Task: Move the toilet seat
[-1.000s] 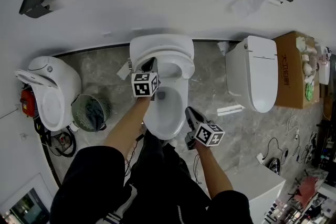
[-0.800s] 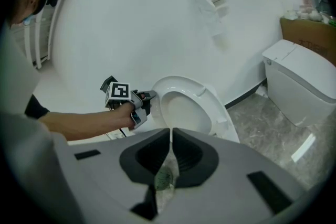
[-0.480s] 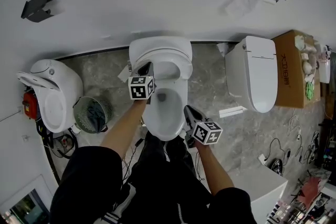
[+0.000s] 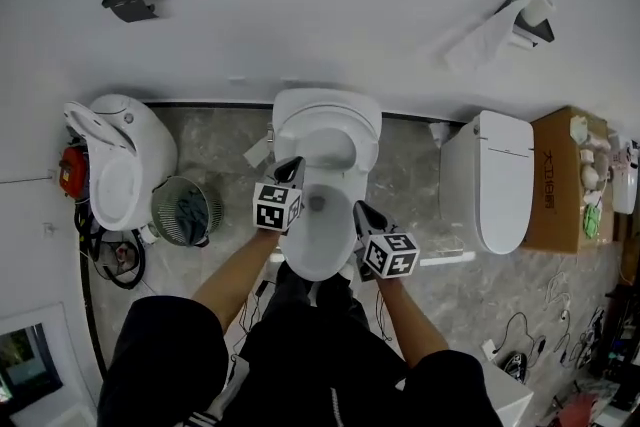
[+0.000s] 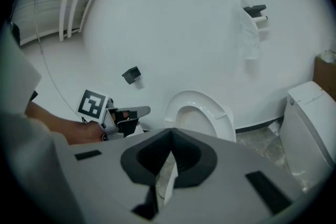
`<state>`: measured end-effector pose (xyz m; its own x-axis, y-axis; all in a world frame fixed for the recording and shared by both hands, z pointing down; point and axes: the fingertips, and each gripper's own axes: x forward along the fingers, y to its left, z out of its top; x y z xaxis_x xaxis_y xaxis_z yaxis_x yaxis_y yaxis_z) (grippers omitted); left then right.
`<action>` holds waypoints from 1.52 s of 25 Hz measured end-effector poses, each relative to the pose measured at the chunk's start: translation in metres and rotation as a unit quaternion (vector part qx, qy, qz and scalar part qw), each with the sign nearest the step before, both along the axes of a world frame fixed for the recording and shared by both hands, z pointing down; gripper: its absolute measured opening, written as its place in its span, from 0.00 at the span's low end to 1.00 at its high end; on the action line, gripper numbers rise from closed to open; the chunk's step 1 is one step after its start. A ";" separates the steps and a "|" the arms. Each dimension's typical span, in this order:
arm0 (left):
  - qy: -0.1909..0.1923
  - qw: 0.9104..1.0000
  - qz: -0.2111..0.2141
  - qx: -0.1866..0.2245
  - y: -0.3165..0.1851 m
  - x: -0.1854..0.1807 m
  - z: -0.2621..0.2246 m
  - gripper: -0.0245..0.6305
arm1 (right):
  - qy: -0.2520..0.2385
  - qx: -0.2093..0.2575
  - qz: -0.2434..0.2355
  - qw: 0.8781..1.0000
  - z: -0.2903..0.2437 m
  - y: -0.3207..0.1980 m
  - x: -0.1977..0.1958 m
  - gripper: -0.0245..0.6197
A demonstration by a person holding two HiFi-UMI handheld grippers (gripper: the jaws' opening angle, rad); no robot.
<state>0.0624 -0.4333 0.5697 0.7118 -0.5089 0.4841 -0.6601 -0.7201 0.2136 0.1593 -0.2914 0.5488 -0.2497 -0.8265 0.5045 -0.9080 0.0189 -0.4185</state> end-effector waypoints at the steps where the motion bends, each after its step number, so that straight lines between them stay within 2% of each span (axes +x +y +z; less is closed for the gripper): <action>1: -0.001 1.000 0.001 0.005 0.009 -0.003 -0.006 0.05 | 0.004 0.006 -0.004 1.000 -0.005 0.000 0.001 0.05; 6: -0.001 0.999 0.015 0.032 0.050 -0.012 -0.040 0.05 | 0.032 0.036 -0.017 0.999 -0.032 0.000 0.009 0.05; 10: 0.011 0.998 0.030 0.049 0.081 -0.016 -0.071 0.05 | 0.045 0.075 -0.032 0.996 -0.058 0.002 -0.004 0.04; 15: 0.030 0.996 0.033 0.072 0.112 -0.028 -0.107 0.05 | 0.074 0.141 -0.054 0.986 -0.108 0.010 -0.023 0.04; 20: 0.046 0.993 0.036 0.100 0.126 -0.038 -0.134 0.05 | 0.092 0.192 -0.041 0.976 -0.146 0.019 -0.028 0.04; 28: 0.056 0.990 0.051 0.123 0.134 -0.047 -0.154 0.05 | 0.108 0.216 -0.026 0.970 -0.159 0.030 -0.033 0.04; 38: 0.064 0.988 0.067 0.122 0.130 -0.039 -0.151 0.05 | 0.113 0.211 -0.012 0.971 -0.152 0.032 -0.035 0.04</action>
